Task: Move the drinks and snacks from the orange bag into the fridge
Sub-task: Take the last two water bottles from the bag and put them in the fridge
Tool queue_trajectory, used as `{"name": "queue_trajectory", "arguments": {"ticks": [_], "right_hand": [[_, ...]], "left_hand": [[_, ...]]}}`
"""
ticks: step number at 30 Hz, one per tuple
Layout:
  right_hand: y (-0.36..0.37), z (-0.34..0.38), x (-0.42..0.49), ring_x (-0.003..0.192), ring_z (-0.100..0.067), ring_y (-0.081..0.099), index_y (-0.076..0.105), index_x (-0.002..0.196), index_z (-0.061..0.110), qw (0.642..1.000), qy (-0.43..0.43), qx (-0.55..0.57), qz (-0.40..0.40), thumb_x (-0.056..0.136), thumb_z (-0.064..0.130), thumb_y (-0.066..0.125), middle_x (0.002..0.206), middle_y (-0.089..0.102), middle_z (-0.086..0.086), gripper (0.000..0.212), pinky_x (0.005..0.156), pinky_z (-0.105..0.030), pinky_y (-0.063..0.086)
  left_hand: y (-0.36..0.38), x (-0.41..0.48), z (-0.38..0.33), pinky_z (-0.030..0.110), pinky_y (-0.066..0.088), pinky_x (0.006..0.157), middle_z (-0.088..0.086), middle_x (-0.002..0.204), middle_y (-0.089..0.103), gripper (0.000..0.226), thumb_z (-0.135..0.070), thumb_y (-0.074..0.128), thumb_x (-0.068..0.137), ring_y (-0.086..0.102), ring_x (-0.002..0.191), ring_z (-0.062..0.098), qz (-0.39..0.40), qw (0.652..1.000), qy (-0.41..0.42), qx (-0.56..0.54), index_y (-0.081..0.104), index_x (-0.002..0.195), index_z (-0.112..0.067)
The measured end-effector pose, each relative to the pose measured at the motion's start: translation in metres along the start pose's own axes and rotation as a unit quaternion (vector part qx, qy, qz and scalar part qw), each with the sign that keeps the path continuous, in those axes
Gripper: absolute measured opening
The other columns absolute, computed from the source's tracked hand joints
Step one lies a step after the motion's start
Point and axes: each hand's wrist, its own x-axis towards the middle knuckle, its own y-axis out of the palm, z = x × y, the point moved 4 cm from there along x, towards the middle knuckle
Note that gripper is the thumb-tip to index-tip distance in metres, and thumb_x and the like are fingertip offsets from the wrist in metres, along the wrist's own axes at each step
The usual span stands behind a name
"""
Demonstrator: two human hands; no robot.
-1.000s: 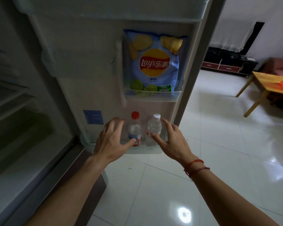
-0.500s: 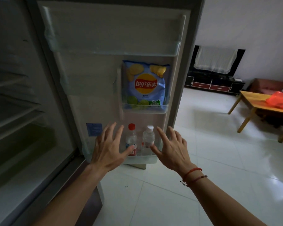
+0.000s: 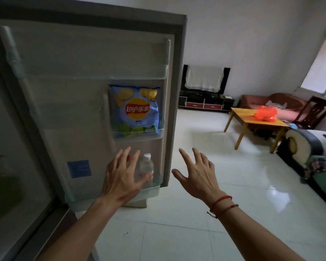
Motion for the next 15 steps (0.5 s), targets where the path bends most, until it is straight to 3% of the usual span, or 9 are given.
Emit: {"name": "queue_trajectory", "arguments": {"ticks": [8, 15], "right_hand": [[-0.039, -0.034, -0.066, 0.143, -0.036, 0.031, 0.024, 0.157, 0.039, 0.99, 0.128, -0.039, -0.046, 0.079, 0.076, 0.015, 0.161, 0.029, -0.015, 0.086, 0.112, -0.049, 0.031], [-0.071, -0.087, -0.144, 0.143, -0.035, 0.032, 0.019, 0.158, 0.038, 0.965, 0.244, -0.085, -0.053, 0.078, 0.076, 0.01, 0.161, 0.027, -0.016, 0.089, 0.112, -0.049, 0.031]], "left_hand": [[0.007, 0.006, -0.048, 0.049, 0.025, 0.116, 0.006, 0.162, 0.019, 0.091, -0.08, 0.026, 0.078, 0.013, 0.149, 0.027, 0.032, 0.992, 0.107, -0.064, 0.026, 0.153, -0.028], [0.022, 0.004, -0.131, 0.058, 0.035, 0.108, 0.012, 0.157, 0.032, 0.086, -0.076, 0.033, 0.082, 0.029, 0.143, 0.035, 0.058, 0.967, 0.223, -0.113, 0.039, 0.148, -0.021]]}}
